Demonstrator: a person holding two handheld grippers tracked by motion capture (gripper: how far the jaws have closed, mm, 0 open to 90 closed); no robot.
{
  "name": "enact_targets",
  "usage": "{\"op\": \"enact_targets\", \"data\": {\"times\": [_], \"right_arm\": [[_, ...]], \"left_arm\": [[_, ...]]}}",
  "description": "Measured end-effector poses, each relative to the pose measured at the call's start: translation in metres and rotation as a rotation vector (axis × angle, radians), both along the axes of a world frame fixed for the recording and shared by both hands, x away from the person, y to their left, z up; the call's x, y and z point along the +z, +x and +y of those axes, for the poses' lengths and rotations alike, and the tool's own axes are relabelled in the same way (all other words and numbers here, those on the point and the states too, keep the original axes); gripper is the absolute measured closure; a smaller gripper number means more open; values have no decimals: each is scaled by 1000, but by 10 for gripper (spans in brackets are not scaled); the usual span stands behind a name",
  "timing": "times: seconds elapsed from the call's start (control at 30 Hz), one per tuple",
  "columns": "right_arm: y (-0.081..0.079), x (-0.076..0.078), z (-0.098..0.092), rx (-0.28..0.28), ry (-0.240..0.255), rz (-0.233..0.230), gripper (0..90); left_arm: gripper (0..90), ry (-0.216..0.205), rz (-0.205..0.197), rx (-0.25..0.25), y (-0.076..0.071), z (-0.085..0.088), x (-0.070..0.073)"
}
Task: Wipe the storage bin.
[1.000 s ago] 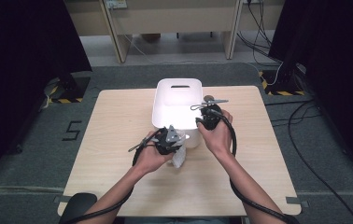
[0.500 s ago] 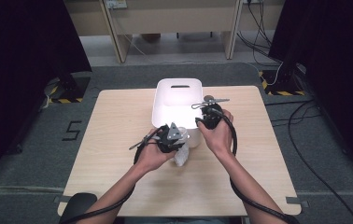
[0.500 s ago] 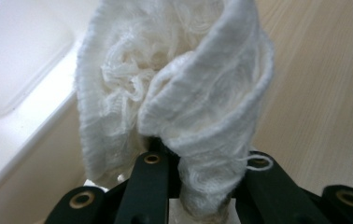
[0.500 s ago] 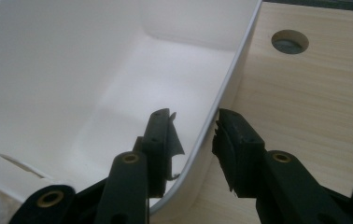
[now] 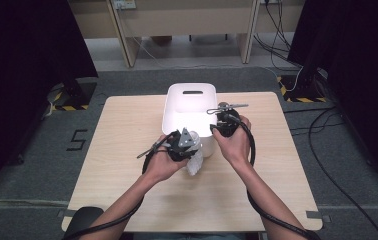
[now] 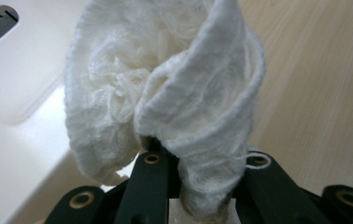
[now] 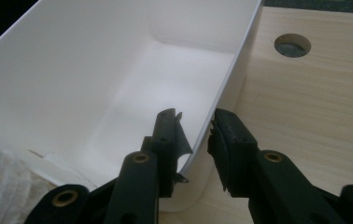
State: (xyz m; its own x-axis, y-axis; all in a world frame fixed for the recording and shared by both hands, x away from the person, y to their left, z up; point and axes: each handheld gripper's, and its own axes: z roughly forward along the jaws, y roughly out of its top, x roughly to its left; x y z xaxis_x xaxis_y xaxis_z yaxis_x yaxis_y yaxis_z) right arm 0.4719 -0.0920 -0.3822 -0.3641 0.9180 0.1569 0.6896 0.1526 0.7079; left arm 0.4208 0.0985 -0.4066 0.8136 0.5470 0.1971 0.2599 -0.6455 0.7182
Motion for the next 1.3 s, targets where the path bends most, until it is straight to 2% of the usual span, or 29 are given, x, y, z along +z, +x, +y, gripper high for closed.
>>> {"op": "enact_targets", "data": {"times": [0.4,0.67,0.7,0.93,1.3], "right_arm": [[1,0,-2,1,12,-2,715],[1,0,-2,2,10,-5,715],[1,0,-2,2,15,-4,715],[2,0,-2,-1,17,-2,717],[1,-1,-2,-2,17,-14,721]], "left_arm": [[777,26,8,-12,2,-11,-2],[777,51,12,-7,3,-16,-11],[777,66,16,-8,5,-17,-15],[777,67,16,2,7,-19,-20],[777,70,43,1,9,-23,-32]]}}
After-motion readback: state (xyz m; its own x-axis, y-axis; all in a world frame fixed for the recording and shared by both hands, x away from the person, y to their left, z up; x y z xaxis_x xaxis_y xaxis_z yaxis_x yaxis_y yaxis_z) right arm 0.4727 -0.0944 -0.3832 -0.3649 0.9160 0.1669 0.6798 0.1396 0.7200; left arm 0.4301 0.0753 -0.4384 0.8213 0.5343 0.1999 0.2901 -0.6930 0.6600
